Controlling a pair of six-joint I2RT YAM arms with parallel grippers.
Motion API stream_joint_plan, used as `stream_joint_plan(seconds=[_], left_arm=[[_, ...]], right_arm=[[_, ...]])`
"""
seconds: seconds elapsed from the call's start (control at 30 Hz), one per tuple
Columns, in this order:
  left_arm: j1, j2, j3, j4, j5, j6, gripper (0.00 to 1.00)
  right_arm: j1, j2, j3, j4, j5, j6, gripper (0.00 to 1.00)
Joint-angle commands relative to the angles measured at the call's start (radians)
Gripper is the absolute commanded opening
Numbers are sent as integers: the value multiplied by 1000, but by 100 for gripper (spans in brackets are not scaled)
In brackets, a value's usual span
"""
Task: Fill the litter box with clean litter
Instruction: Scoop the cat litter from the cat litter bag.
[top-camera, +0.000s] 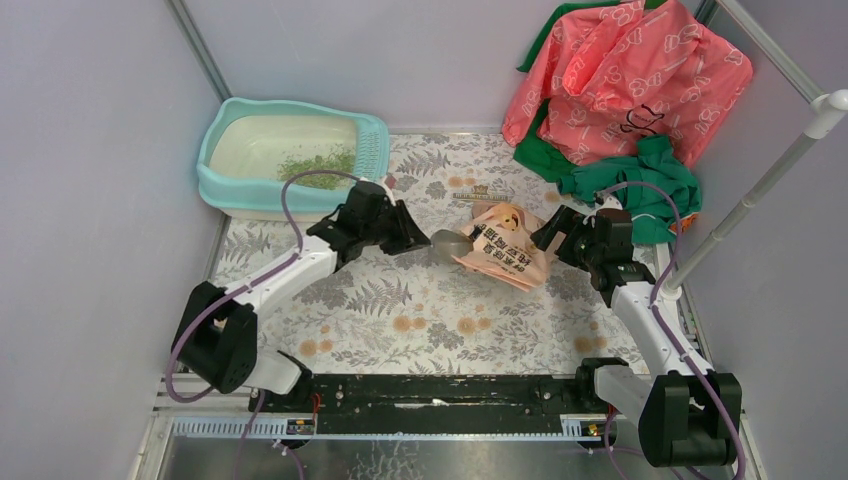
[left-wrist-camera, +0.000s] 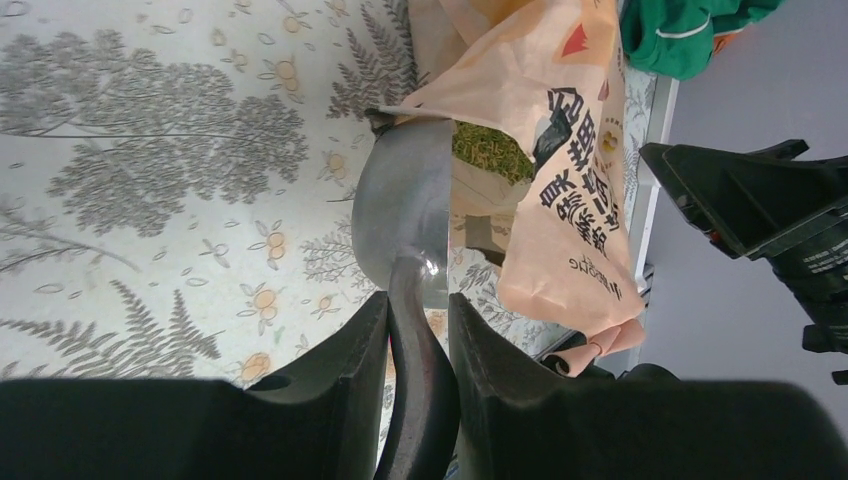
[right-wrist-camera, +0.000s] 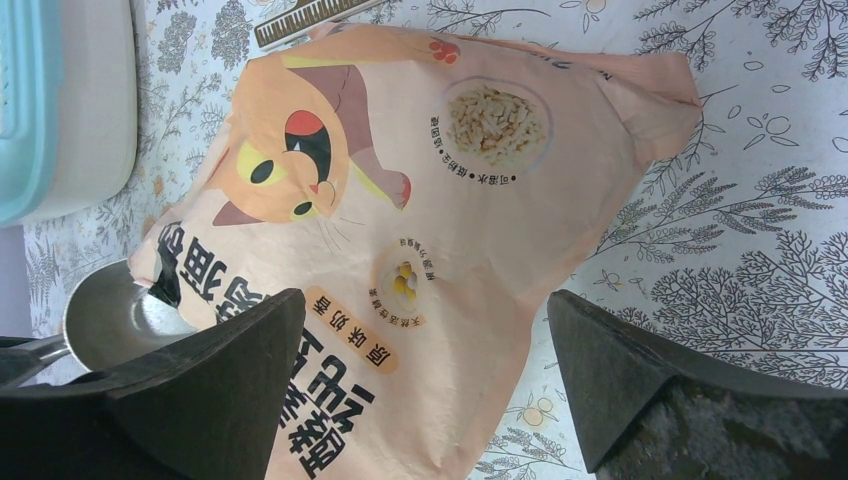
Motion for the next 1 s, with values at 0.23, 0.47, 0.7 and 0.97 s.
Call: stream_joint_plan(seconds=[0.23, 0.47, 0.7, 0.97], left_arm=[[-191, 141, 219, 22, -242, 1, 0], [-225, 233, 335, -69, -301, 31, 0], [-241, 315, 352, -57, -320, 12, 0], [-244, 340, 271, 115, -282, -60, 0]], right_arm=[[-3, -25, 20, 25, 41, -4, 100], [-3, -28, 27, 18, 59, -2, 100], [-3, -18, 30, 21, 71, 2, 100], [-2, -28, 27, 20, 74, 3, 100]])
